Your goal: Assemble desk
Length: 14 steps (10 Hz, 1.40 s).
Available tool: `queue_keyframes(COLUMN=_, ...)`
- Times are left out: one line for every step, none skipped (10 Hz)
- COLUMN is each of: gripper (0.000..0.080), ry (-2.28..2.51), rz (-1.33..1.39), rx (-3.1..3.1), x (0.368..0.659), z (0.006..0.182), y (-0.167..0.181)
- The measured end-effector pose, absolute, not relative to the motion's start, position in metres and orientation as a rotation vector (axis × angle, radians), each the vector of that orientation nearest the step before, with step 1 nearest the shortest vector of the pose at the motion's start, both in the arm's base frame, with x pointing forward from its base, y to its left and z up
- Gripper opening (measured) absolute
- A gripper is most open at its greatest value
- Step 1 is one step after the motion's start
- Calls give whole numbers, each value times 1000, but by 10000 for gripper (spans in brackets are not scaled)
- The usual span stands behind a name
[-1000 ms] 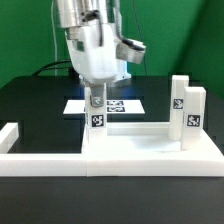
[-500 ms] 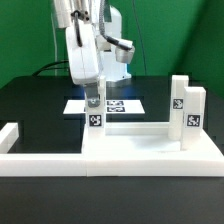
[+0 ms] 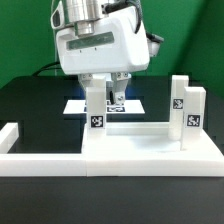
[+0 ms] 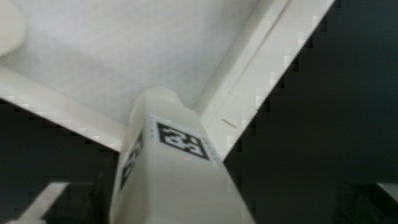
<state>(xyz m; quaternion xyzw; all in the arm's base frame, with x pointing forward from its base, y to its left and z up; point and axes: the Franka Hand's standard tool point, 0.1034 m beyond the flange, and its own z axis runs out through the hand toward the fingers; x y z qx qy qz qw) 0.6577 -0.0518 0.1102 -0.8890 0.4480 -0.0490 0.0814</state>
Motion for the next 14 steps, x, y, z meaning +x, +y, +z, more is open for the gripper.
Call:
queue_keyframes(gripper=646, ry=1258, rz=-151, rx=-2700, x=657, z=110, y=-52)
queue_keyframes(gripper=646, ry=1045, rz=-172, rx=-2816, x=657, z=110, y=-55)
queue_keyframes(gripper=649, ry=649, rz=-194, rx=-2976, x=656, z=109, y=-57)
queue_keyframes(gripper=649, ry=292, rz=-194, rx=-3047, x=655, z=106, y=-53)
queue_keyframes(gripper=649, ry=133, rz=-159, rx=-3054, x=651, z=104, y=-47)
queue_keyframes(gripper=649, ry=19, rz=-145, rx=-3056, x=649, z=103, y=-46)
queue_keyframes(gripper=649, ry=26, rz=-152, rx=-3060, x=650, z=103, y=-48)
queue_keyframes(gripper=649, ry=75, rz=-150, rx=-3057, x=650, z=103, y=-48)
queue_keyframes(gripper=513, ry=74, rz=-151, rx=-3060, x=650, z=103, y=-49)
queue_keyframes(gripper=376, ry=166, rz=-149, rx=-3059, x=650, z=104, y=-54)
queue_keyframes(gripper=376, ry=323, rz=-149, rx=-3048, x=650, z=105, y=-58)
queue_keyframes(gripper=296, ry=422, rz=-144, rx=-3038, x=649, z=104, y=-61)
queue_keyframes(gripper=296, ry=490, rz=-141, rx=-3026, x=649, z=104, y=-62)
queue_keyframes(gripper=296, ry=623, rz=-136, rx=-2998, x=649, z=104, y=-63)
